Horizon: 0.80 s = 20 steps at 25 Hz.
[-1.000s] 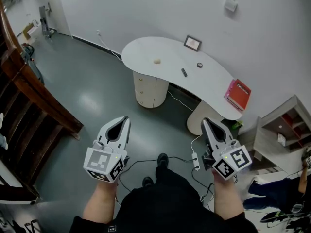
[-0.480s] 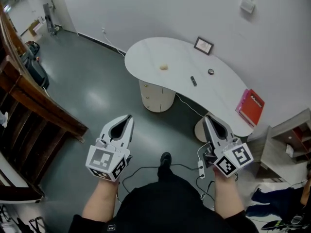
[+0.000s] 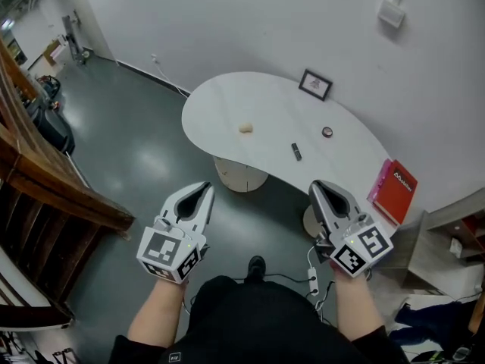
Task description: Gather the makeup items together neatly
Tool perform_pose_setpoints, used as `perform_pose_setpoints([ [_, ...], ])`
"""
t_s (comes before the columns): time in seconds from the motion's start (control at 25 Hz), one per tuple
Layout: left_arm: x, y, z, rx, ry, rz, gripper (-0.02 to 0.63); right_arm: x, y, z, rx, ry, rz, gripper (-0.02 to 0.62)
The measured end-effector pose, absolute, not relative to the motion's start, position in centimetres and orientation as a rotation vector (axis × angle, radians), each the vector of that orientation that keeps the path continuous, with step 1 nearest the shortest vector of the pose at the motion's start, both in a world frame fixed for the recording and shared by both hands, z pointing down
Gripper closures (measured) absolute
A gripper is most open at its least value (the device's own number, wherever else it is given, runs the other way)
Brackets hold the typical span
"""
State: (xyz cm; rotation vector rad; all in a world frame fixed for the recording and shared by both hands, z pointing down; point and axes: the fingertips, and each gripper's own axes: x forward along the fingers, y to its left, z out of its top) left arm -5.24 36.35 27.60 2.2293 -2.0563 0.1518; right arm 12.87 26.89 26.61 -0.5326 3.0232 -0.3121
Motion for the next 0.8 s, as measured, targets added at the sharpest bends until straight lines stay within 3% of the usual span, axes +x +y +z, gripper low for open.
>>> perform_pose_setpoints([
  [0.36,-5.9,28.6,29.0,2.272,-1.972,0.178,0.598,12.9,21.2,28.3,-0.615,3.020,-0.374,0.560],
  [0.8,-12.8,16.7,32.1,2.359,-1.827,0.206,0.598,8.5,11.3,29.3,-0.854,2.972,-0.383,0.560],
])
